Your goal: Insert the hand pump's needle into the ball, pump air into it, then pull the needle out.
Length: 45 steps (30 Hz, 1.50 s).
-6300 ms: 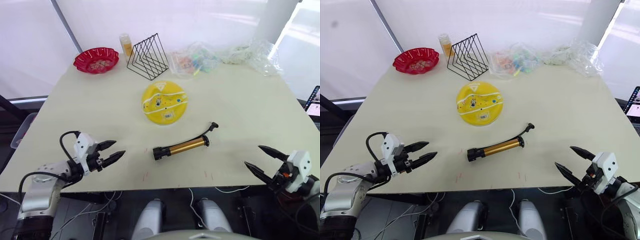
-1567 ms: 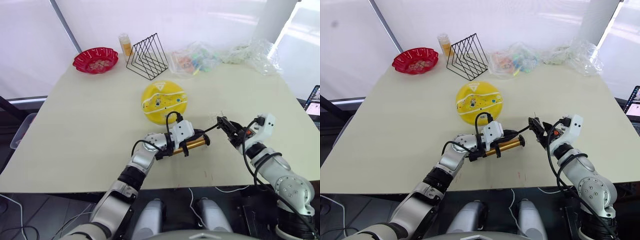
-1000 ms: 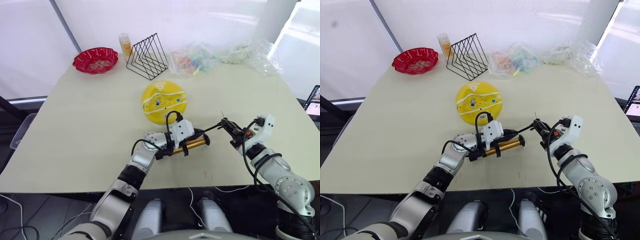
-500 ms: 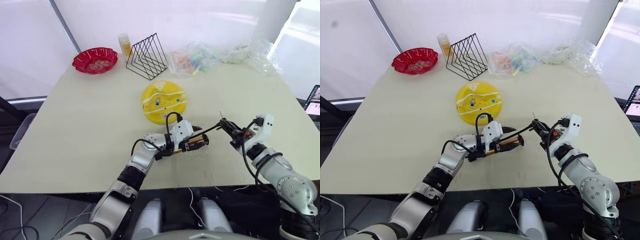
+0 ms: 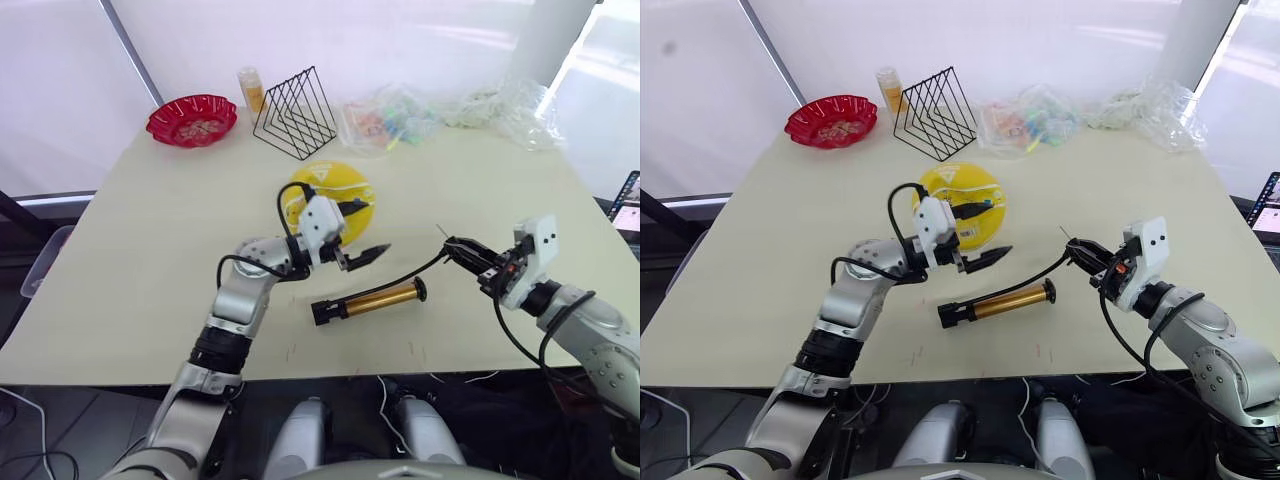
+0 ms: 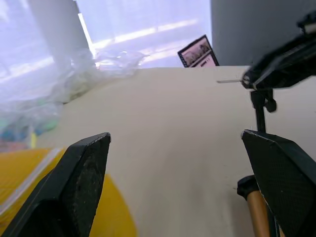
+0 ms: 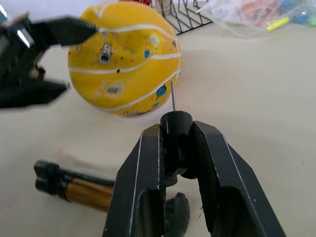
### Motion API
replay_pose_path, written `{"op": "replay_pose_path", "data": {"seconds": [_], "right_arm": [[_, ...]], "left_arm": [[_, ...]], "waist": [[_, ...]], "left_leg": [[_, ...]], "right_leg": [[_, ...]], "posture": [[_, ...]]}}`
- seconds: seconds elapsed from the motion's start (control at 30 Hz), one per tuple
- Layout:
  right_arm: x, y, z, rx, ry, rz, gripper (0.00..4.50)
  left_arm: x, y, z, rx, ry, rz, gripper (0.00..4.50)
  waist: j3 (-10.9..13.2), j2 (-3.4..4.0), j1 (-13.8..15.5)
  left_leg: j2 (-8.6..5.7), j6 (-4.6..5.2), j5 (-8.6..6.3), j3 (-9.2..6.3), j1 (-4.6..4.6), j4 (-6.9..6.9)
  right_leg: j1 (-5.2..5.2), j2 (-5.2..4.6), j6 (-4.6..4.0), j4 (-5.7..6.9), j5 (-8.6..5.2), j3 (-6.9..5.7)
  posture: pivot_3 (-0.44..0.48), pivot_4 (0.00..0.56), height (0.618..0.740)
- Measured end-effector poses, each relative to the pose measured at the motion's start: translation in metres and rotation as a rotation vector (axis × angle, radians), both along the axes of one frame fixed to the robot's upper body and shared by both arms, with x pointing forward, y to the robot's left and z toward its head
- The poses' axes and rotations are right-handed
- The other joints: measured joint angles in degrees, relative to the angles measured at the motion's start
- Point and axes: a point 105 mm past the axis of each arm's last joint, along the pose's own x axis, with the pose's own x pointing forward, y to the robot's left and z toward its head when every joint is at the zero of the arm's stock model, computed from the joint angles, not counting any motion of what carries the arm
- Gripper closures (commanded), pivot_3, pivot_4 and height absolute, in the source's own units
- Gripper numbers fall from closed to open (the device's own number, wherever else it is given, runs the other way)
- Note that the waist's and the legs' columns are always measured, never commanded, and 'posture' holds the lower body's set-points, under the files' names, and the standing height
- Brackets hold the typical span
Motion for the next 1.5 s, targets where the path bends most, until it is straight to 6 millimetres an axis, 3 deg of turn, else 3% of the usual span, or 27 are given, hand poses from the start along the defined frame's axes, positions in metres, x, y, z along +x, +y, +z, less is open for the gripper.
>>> {"op": "replay_pose_path", "data": {"seconds": [0.1,0.17,0.3,0.33,0.6,0.73,1.1,1.37,1.5], "right_arm": [[-0.003,0.004,-0.001,-0.036,-0.022,0.042,4.19],[-0.005,0.006,0.002,-0.067,-0.072,0.072,4.19],[-0.006,0.008,0.006,-0.122,-0.138,0.101,4.19],[-0.007,0.010,0.006,-0.137,-0.157,0.114,4.19],[-0.008,0.011,0.011,-0.192,-0.223,0.153,4.19],[-0.009,0.012,0.011,-0.198,-0.229,0.161,4.19],[-0.013,0.016,0.016,-0.232,-0.257,0.190,4.19],[-0.011,0.021,0.023,-0.233,-0.227,0.185,4.19],[-0.005,0.024,0.027,-0.261,-0.193,0.178,4.19]], "left_arm": [[0.008,0.016,0.016,-0.018,0.014,0.073,0.00],[0.020,0.044,0.049,-0.037,-0.032,0.191,0.00],[0.031,0.071,0.050,0.002,0.002,0.304,0.00],[0.036,0.081,0.049,0.011,0.024,0.342,0.00],[0.050,0.099,0.045,0.042,0.100,0.409,0.00],[0.057,0.107,0.028,0.087,0.159,0.448,0.00],[0.076,0.103,0.003,0.147,0.242,0.435,0.00],[0.079,0.092,-0.005,0.125,0.261,0.409,3.26],[0.079,0.090,-0.003,0.099,0.262,0.412,4.45]], "waist": [[0.0,-0.08,0.0],[0.0,-0.08,-0.2],[0.1,-0.09,-0.1],[0.1,-0.09,-0.1],[0.1,-0.20,0.0],[0.1,-0.23,0.0],[0.1,-0.25,0.0],[0.2,-0.29,-0.1],[0.2,-0.34,-0.2]], "left_leg": [[0.02,0.00,0.00,-0.04,-0.01,0.00],[0.02,0.00,0.00,0.00,0.02,0.00],[0.02,-0.01,0.00,-0.01,0.02,0.00],[0.02,-0.01,0.00,-0.01,0.02,0.00],[0.00,-0.01,0.00,-0.03,0.00,0.00],[0.01,-0.01,0.00,-0.03,0.00,0.00],[-0.01,-0.01,0.00,-0.02,-0.02,0.00],[0.00,-0.01,0.00,-0.02,-0.03,0.00],[0.01,-0.01,0.00,0.00,-0.05,0.00]], "right_leg": [[-0.01,0.03,0.00,0.00,0.00,-0.05],[-0.01,0.05,0.00,-0.01,0.00,-0.02],[-0.01,0.06,0.01,-0.01,-0.01,-0.03],[-0.01,0.05,0.00,-0.01,0.00,-0.03],[-0.02,0.03,-0.01,-0.02,0.00,-0.03],[-0.02,0.03,-0.01,-0.02,0.01,-0.03],[-0.02,0.02,-0.01,-0.02,0.01,-0.04],[-0.03,0.02,-0.01,-0.01,0.02,-0.03],[-0.09,0.02,-0.02,0.00,0.02,0.00]], "posture": [[0.000,0.150,0.737],[0.000,0.150,0.737],[0.000,0.150,0.737],[0.000,0.150,0.737],[0.000,0.150,0.737],[0.000,0.150,0.737],[0.000,0.150,0.737],[0.000,0.150,0.737],[0.000,0.150,0.737]]}}
